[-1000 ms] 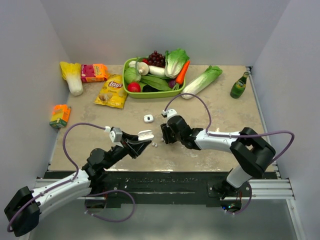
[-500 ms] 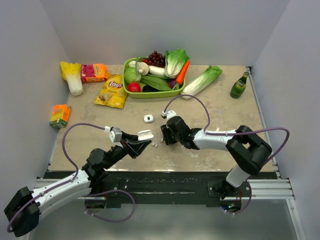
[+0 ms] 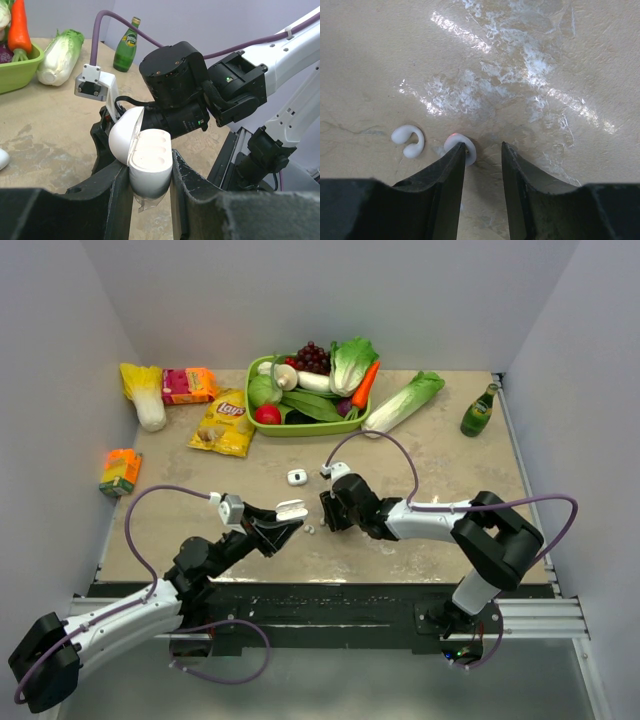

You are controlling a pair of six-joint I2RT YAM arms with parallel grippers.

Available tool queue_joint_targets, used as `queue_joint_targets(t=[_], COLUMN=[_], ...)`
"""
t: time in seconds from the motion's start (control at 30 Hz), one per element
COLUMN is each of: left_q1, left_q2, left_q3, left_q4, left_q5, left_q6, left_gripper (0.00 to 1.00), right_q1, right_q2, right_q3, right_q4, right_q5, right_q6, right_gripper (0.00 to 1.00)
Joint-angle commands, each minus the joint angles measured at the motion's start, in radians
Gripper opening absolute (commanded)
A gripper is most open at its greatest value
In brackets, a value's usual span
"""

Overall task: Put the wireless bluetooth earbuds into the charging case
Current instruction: Pick up the left earbud from the center of the board.

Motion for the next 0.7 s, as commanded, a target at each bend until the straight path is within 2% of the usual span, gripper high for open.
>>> queue_joint_targets(t=[0.0, 0.4, 0.67], left_q1=[-0.003, -0.003, -0.005], left_q2=[0.0, 0.003, 0.003], left_q3=[-0.041, -0.044, -0.043], left_q4=[0.063, 0.067, 0.067], left_q5=[0.01, 0.011, 0.013], left_q6=[-0.015, -0.016, -0.016], left_gripper=[0.0, 0.0, 0.0], right_q1=[0.012, 0.032, 0.032], right_q2=[0.012, -0.011, 0.0], right_q3=[-0.009, -0.061, -0.077], right_q4=[0.041, 0.075, 0.087], right_q5=[-0.021, -0.024, -0.035], right_q6=[-0.008, 0.016, 0.024], right_gripper=[0.38, 0.33, 0.18])
